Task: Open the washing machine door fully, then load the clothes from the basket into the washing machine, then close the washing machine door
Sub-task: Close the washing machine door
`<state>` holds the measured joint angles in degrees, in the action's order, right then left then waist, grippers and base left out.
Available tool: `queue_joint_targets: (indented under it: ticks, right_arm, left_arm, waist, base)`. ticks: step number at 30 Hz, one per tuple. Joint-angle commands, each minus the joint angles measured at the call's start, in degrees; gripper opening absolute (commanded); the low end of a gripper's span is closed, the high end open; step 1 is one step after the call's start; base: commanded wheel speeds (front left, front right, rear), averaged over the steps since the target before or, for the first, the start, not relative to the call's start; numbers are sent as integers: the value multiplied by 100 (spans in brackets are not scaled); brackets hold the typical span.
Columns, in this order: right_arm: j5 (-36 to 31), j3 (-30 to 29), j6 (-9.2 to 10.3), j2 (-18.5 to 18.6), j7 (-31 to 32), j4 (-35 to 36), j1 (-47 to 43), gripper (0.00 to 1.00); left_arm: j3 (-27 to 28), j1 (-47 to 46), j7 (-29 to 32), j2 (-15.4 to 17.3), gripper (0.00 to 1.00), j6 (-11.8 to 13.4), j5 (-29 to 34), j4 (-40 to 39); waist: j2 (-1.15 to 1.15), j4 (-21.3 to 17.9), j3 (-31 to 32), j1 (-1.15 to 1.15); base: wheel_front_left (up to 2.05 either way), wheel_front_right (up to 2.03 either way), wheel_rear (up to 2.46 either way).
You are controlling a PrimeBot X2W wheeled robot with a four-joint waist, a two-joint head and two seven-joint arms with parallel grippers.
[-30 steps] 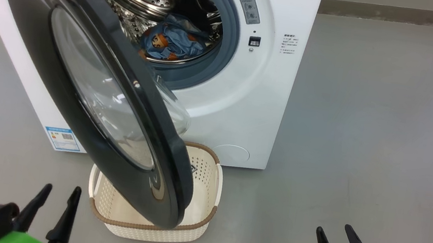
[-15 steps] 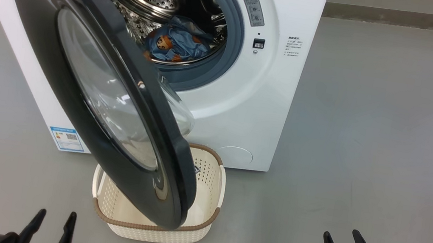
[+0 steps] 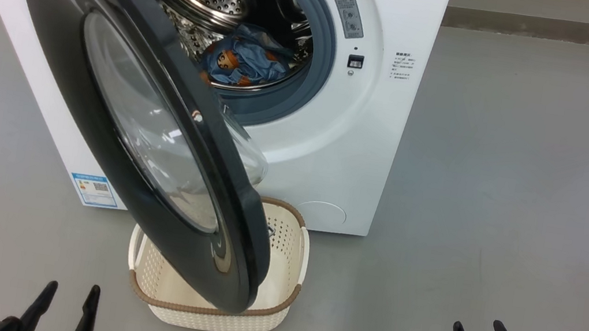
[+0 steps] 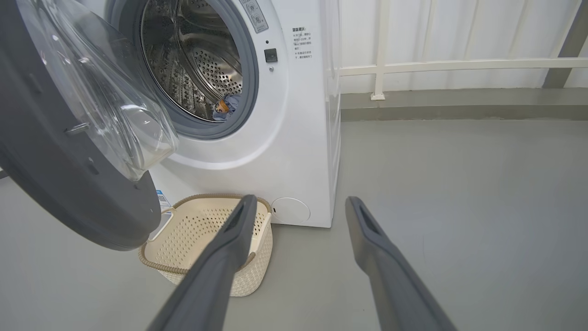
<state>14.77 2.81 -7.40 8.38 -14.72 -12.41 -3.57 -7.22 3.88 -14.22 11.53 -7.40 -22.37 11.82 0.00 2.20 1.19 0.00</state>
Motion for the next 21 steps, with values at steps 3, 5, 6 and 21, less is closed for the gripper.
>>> queue_joint_targets:
  ticks: [3, 5, 6, 21]
  right_arm:
    - [-142, 27, -9, -9, -28, 79, -1, 100]
    - [-165, 1, -9, -26, -28, 67, -4, 100]
    - [-174, -10, -9, -32, -28, 65, -5, 100]
    - [-253, -130, -9, -93, -28, 83, 12, 0]
  left_arm:
    - [295, -68, -77, 71, 100, -9, 100, -145]
    - [338, -60, -77, 60, 100, -9, 129, -112]
    - [361, -59, -77, 51, 100, -9, 142, -98]
    - [577, -72, -77, -21, 100, -9, 242, -42]
  waist:
    - [0, -2, 1, 0]
    - [0, 1, -1, 0]
    - [0, 3, -3, 0]
    - [0, 73, -67, 0]
  base:
    - [0, 0, 0]
    - [0, 0, 0]
    - [0, 0, 0]
    - [0, 0, 0]
